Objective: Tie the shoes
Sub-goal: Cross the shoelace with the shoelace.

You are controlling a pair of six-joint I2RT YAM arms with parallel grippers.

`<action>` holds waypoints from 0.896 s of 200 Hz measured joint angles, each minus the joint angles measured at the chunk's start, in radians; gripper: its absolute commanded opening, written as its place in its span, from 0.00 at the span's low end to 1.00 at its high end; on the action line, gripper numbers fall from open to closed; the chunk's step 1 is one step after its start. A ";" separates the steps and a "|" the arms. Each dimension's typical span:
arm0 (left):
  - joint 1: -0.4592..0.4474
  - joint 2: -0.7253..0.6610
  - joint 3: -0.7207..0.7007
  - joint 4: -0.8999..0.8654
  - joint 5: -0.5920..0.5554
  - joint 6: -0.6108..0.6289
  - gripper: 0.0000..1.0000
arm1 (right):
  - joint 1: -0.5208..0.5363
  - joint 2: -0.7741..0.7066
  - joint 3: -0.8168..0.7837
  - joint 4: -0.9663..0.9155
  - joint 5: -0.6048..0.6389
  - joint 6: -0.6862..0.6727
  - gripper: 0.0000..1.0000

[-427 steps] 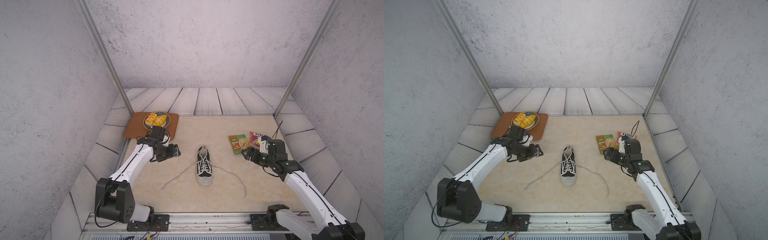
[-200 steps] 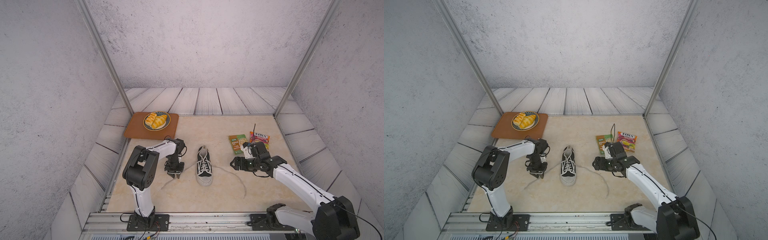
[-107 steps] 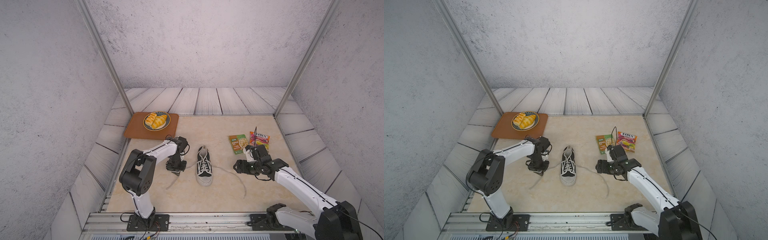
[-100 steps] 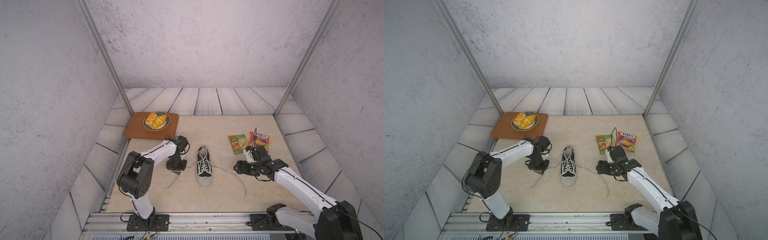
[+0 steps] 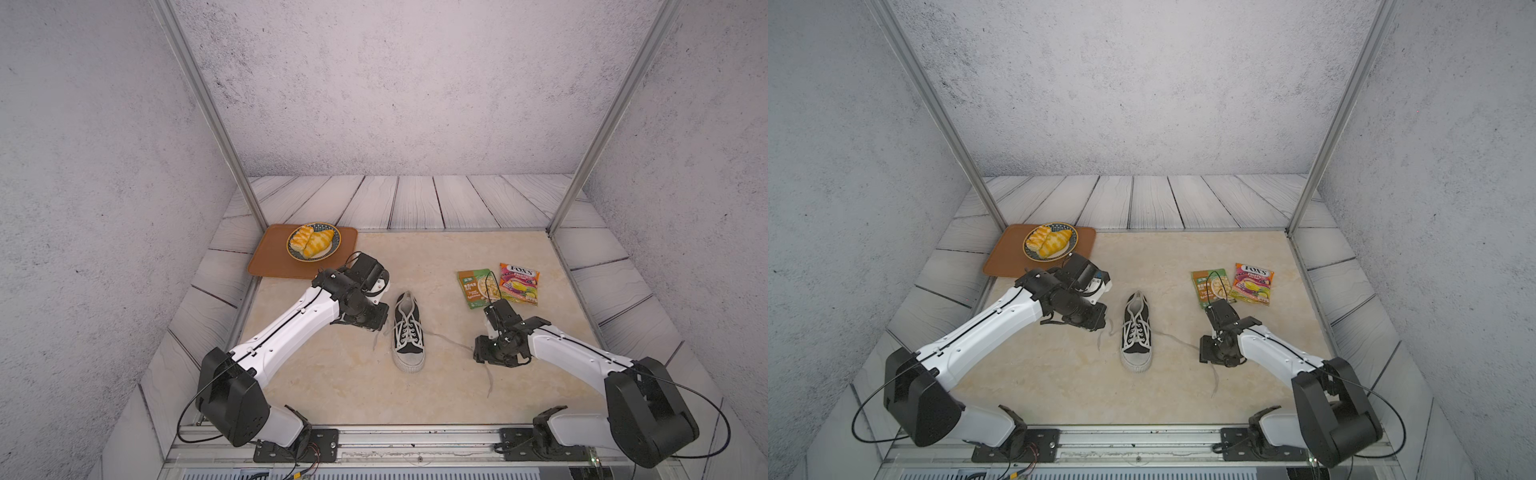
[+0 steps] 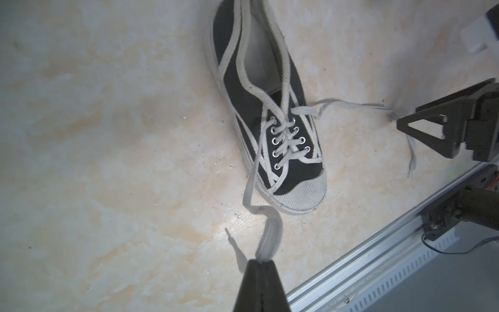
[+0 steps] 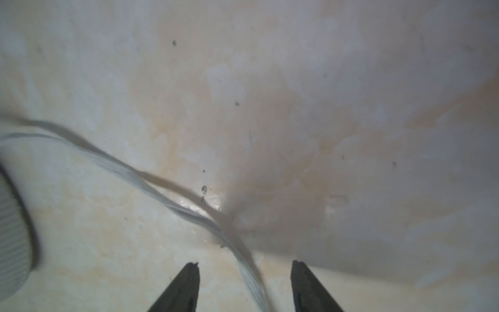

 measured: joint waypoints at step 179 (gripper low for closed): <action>-0.002 -0.112 -0.040 0.074 0.156 -0.009 0.00 | 0.035 -0.171 0.207 0.106 -0.218 0.220 0.00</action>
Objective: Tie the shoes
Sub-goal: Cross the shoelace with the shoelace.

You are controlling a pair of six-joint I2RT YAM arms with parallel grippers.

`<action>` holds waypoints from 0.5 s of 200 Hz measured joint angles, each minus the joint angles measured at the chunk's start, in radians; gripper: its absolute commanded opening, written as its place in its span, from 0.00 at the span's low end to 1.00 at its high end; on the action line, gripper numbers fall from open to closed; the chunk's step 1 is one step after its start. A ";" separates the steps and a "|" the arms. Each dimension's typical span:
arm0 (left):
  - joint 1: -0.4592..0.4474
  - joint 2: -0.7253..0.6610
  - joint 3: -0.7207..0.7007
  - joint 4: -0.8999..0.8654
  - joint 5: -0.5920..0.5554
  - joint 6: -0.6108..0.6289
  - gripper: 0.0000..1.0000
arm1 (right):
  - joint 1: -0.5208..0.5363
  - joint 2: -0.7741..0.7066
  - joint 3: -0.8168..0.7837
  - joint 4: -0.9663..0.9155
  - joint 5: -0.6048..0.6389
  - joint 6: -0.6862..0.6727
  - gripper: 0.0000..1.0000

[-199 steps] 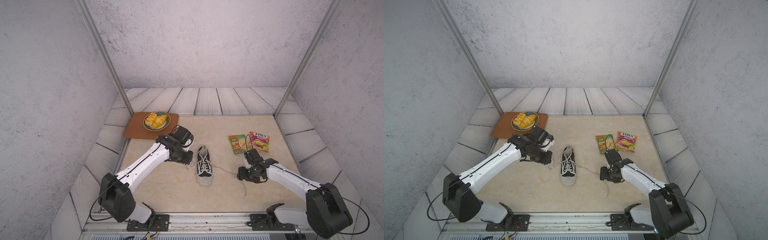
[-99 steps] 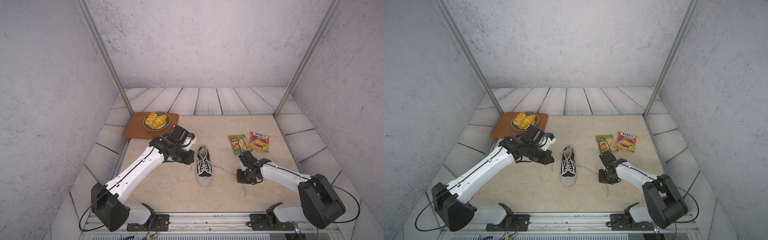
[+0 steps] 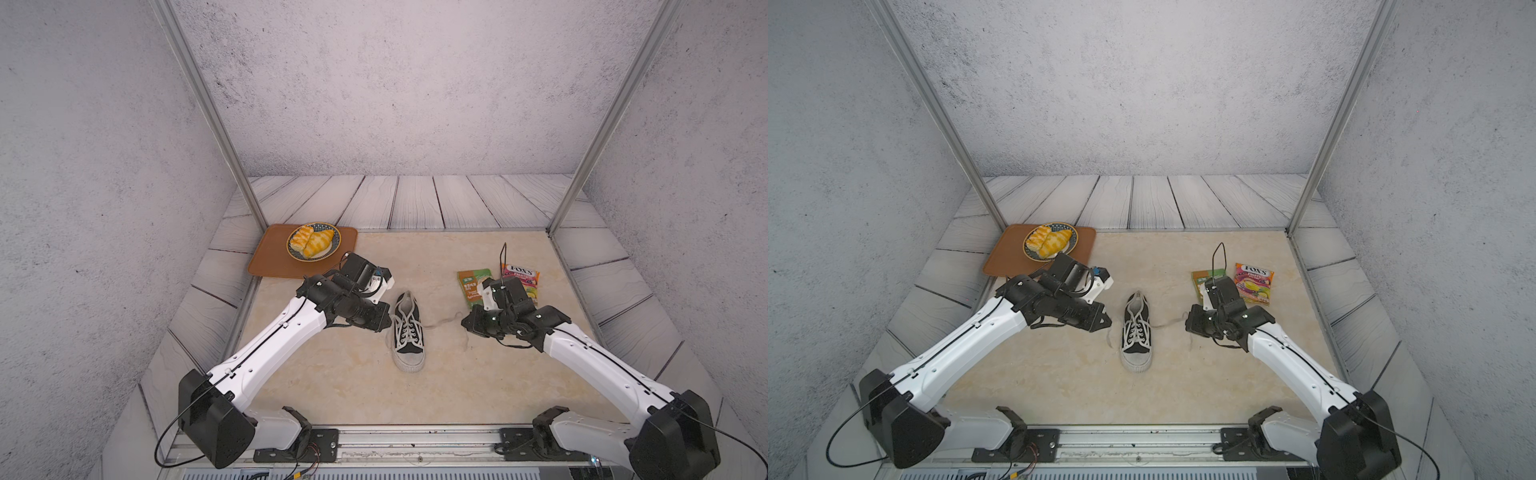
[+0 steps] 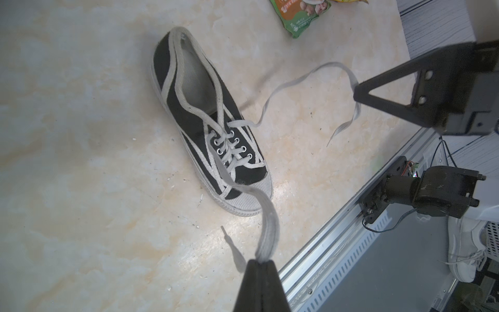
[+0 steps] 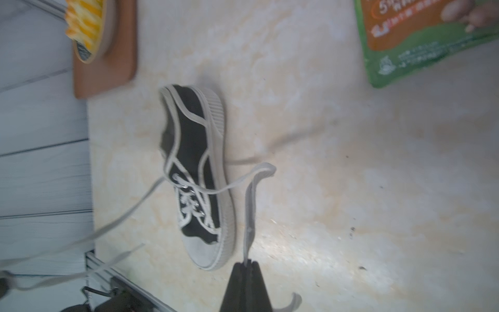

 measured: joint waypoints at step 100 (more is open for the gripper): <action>-0.008 -0.039 -0.095 0.032 0.081 0.014 0.00 | 0.072 0.331 0.303 0.377 -0.170 0.317 0.00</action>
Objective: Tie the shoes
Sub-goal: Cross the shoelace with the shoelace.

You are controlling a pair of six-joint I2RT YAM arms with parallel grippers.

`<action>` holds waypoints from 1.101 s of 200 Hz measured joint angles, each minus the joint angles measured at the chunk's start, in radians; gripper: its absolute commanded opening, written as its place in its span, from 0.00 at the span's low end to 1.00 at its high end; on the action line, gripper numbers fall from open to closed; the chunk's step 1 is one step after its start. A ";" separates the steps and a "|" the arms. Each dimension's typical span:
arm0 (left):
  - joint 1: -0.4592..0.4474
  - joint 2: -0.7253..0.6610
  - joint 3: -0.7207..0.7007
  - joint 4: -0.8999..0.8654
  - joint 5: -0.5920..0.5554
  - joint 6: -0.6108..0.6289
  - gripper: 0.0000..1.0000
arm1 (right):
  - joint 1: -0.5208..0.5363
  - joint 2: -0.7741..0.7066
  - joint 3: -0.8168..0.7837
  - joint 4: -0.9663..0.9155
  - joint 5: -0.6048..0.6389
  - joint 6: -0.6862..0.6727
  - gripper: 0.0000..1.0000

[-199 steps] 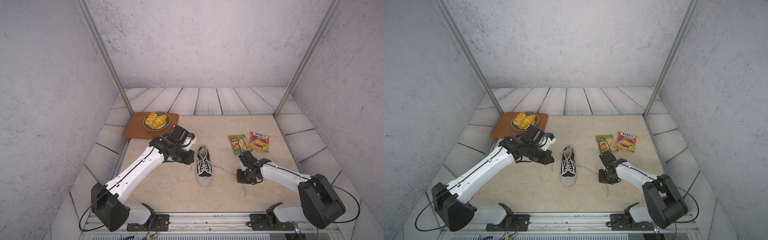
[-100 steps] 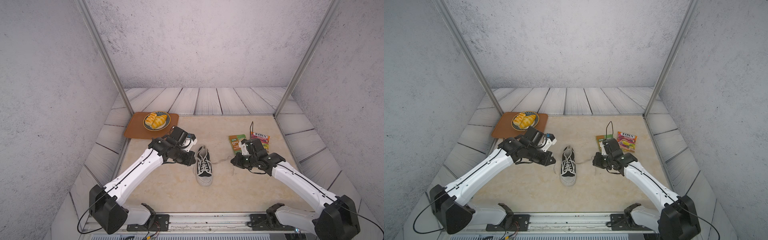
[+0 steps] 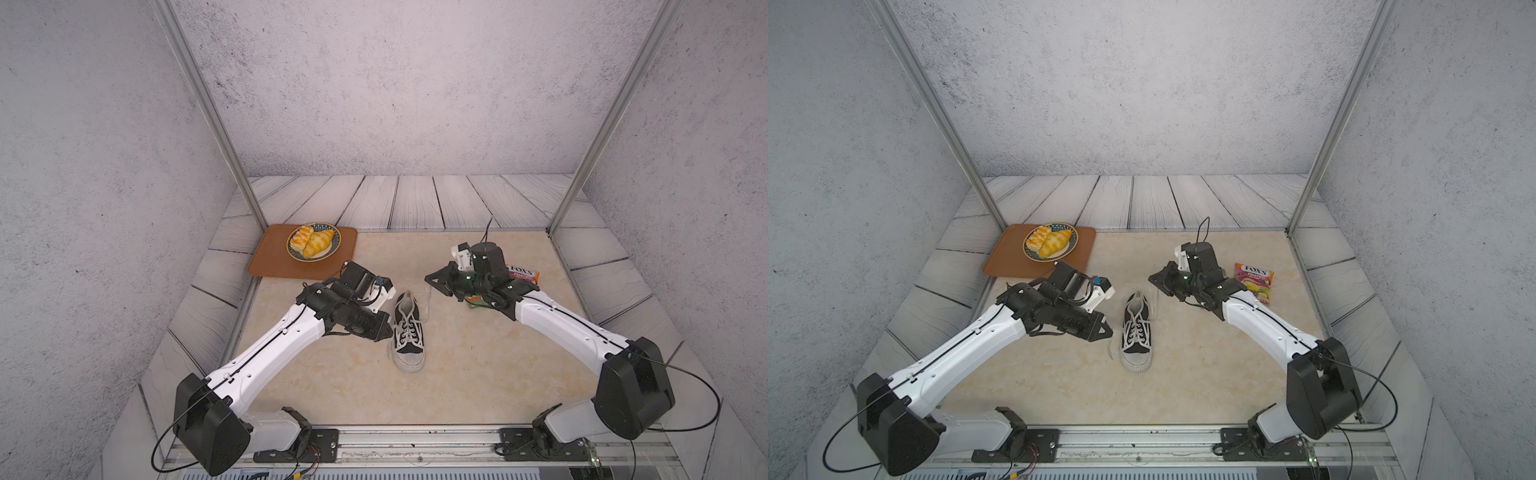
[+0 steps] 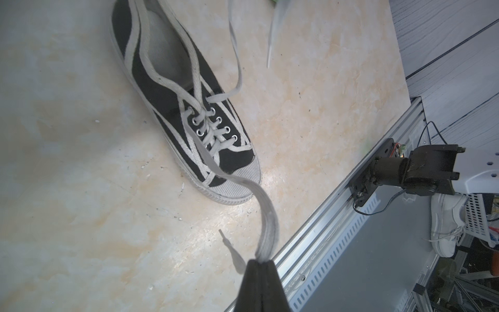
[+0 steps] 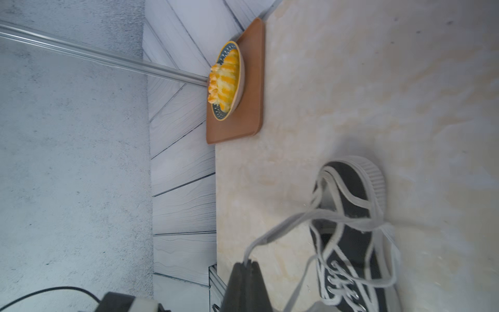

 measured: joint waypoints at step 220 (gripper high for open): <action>0.011 -0.038 -0.053 0.103 -0.024 -0.052 0.00 | 0.283 0.195 0.098 -0.397 0.140 -0.387 0.22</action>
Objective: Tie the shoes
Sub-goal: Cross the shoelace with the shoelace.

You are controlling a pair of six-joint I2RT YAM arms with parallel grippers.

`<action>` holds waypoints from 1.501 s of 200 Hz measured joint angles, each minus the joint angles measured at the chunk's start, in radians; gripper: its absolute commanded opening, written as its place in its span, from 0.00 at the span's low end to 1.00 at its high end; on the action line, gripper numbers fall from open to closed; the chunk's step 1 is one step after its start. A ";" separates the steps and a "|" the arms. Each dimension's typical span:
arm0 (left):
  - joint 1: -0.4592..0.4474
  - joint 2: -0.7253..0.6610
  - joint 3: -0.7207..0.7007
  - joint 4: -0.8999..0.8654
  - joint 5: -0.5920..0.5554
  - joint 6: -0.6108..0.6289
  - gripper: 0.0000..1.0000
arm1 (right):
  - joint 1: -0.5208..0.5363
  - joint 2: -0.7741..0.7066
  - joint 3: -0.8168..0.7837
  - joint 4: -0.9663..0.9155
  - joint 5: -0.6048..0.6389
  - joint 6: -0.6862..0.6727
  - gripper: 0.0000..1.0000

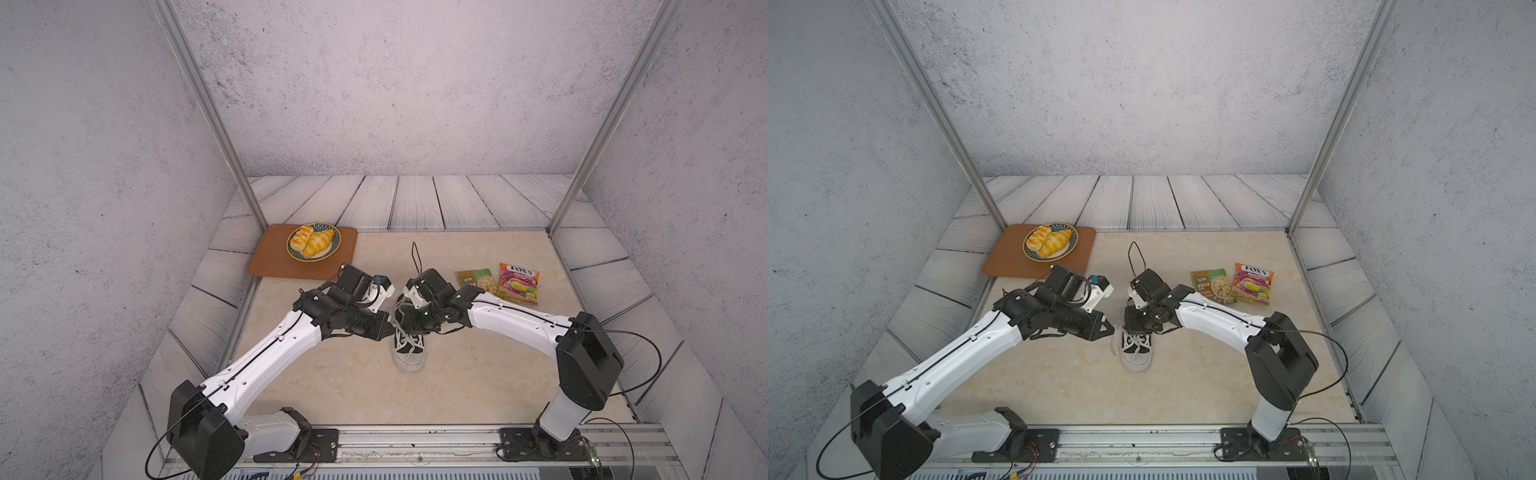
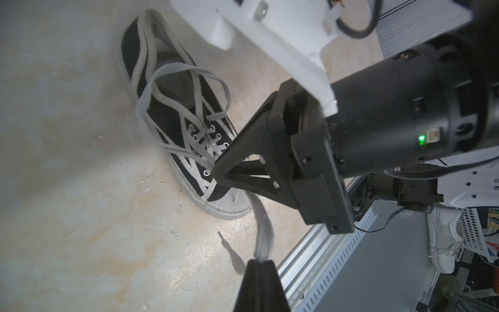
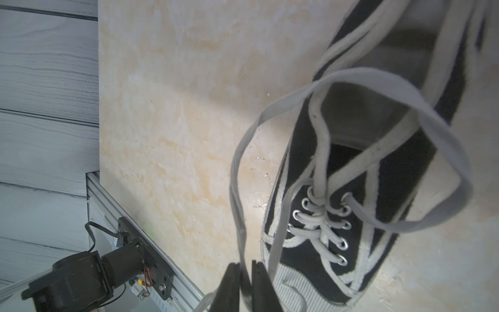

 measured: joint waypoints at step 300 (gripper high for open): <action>0.224 0.224 -0.007 -0.117 -0.140 -0.019 0.00 | 0.066 -0.049 -0.126 -0.024 0.147 -0.119 0.48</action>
